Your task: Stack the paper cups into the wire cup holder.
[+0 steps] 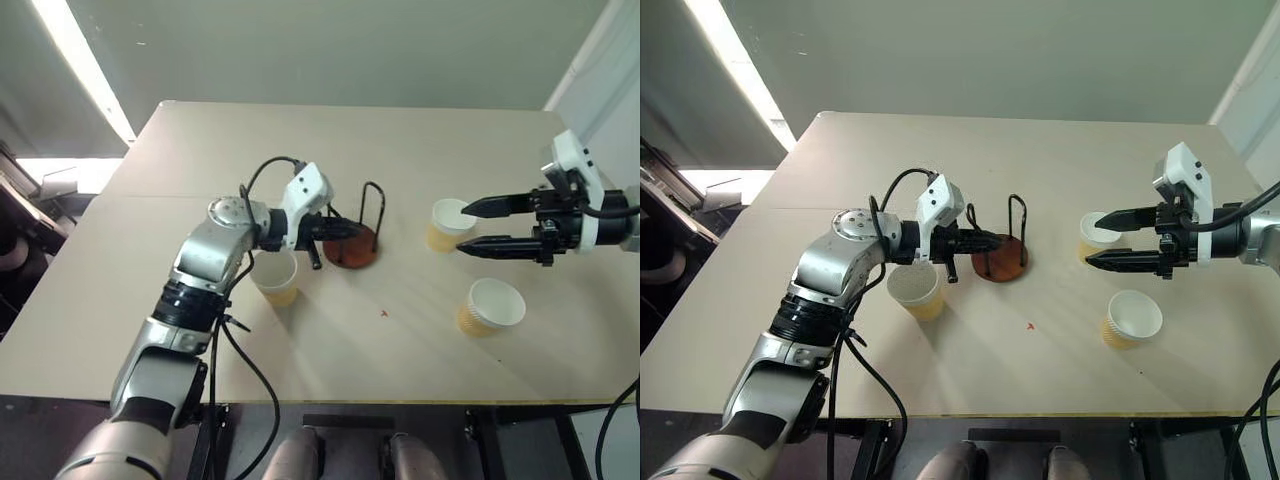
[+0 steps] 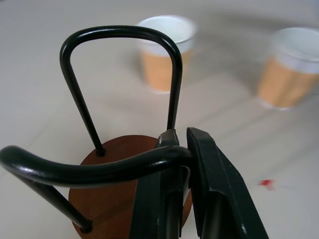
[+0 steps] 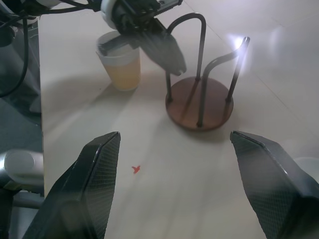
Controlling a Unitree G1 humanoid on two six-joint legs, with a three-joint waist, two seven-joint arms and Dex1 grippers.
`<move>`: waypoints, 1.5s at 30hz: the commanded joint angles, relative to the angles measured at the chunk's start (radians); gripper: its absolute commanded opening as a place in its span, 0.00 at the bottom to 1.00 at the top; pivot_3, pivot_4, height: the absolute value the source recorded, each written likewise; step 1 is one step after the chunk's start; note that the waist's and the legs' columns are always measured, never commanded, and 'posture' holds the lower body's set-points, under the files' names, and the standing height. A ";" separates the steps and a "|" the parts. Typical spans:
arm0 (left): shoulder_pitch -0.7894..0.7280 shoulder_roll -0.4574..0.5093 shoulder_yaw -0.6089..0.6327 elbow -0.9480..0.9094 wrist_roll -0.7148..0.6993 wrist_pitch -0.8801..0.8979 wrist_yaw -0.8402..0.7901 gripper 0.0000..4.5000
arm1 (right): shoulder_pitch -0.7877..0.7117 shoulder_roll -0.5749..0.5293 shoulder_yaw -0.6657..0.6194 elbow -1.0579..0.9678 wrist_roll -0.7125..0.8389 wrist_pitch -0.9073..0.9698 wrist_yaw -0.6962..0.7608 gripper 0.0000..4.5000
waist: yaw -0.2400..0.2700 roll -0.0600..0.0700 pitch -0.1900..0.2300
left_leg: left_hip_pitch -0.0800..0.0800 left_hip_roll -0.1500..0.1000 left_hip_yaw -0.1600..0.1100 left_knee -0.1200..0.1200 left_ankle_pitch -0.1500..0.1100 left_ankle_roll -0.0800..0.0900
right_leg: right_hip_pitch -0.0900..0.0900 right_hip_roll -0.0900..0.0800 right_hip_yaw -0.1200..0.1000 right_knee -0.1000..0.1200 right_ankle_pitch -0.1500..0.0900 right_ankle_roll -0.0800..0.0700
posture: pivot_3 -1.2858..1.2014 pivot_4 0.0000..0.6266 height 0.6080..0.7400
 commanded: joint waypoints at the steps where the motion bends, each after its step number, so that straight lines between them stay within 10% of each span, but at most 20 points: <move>1: 0.005 0.018 -0.019 -0.112 -0.042 0.014 -0.060 0.00 | 0.013 -0.039 -0.081 -0.051 0.036 0.019 -0.012 0.81 | 0.000 0.000 0.000 | 0.000 0.000 0.000 0.000 0.000 0.000 | 0.000 0.000 0.000 0.000 0.000 0.000 | 0.52 0.24 1.00; 24: 0.071 -0.040 -0.186 -0.082 0.019 -0.103 -0.134 0.00 | 0.167 -0.212 -0.257 -0.151 0.135 0.074 -0.020 0.81 | 0.001 0.000 0.000 | 0.001 0.000 0.000 0.001 0.000 0.000 | 0.001 -0.001 0.000 0.000 0.000 0.001 | 0.52 0.24 1.00; 36: 0.101 0.067 -0.178 -0.141 0.058 -0.126 -0.166 0.87 | 0.081 -0.172 -0.135 -0.097 0.092 0.015 -0.041 0.81 | -0.002 0.000 0.000 | 0.002 -0.001 0.000 0.001 0.000 0.001 | 0.001 -0.001 0.001 0.000 0.000 0.001 | 0.52 0.24 1.00; 45: 0.078 0.139 -0.064 -0.219 0.015 -0.079 -0.144 0.87 | -0.116 -0.121 0.122 0.077 -0.112 -0.096 0.010 0.81 | -0.006 0.000 0.000 | 0.002 0.000 0.000 0.001 0.000 0.001 | 0.001 -0.001 0.000 0.000 0.000 0.001 | 0.52 0.24 1.00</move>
